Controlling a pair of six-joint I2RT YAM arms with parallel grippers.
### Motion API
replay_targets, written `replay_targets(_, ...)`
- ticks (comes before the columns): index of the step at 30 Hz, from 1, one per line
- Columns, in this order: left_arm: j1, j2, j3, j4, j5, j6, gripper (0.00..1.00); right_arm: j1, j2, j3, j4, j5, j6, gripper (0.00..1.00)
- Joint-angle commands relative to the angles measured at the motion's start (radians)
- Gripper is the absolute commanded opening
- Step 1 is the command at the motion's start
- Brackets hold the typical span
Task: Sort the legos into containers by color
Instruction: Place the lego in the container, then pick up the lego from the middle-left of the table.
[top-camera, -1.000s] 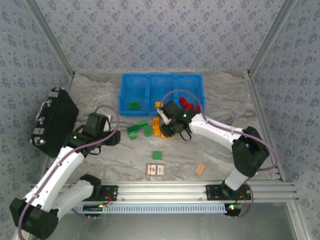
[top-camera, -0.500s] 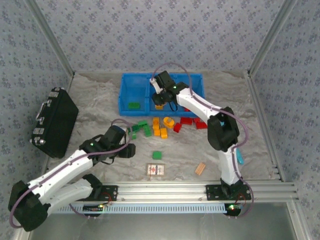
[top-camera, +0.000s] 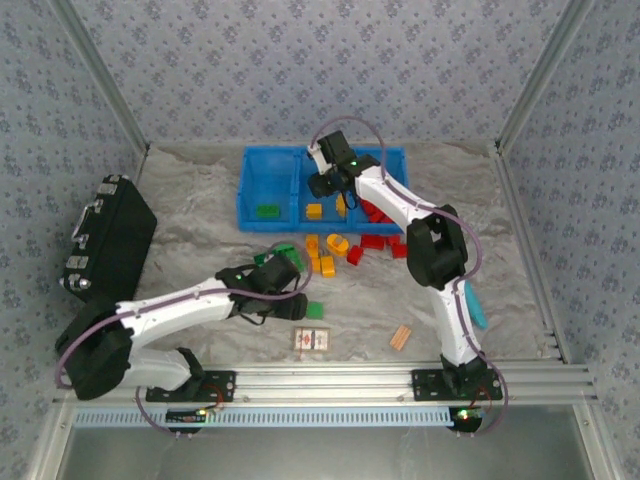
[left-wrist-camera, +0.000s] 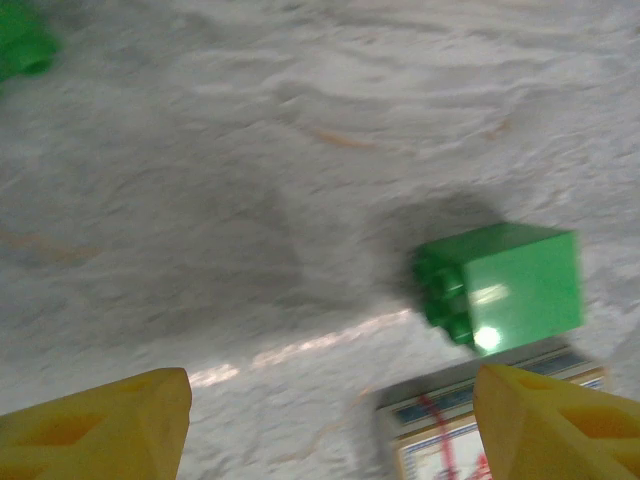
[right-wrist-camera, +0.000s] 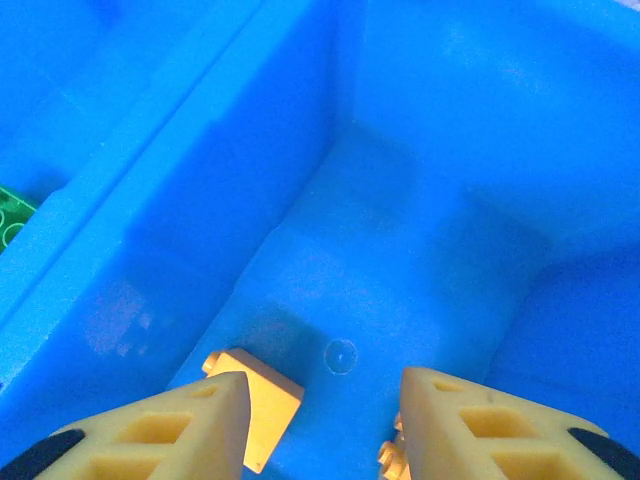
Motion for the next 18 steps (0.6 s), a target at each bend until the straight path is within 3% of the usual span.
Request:
replay_targets(1, -0.026, 0.054, 0.09, 0.03, 0.01, -0.015, 0.75, -0.006, -0.021, -0.019, 0.032, -0.032, -0.029, 0.45)
replay_targets(6, -0.061, 0.159, 0.156, 0.068, 0.034, -0.03, 0.75, -0.014, -0.103, -0.11, 0.055, -0.042, -0.043, 0.46)
replay_targets(18, -0.124, 0.35, 0.289, -0.061, 0.0, 0.009, 0.76, -0.035, -0.39, -0.471, 0.209, -0.03, -0.063, 0.51)
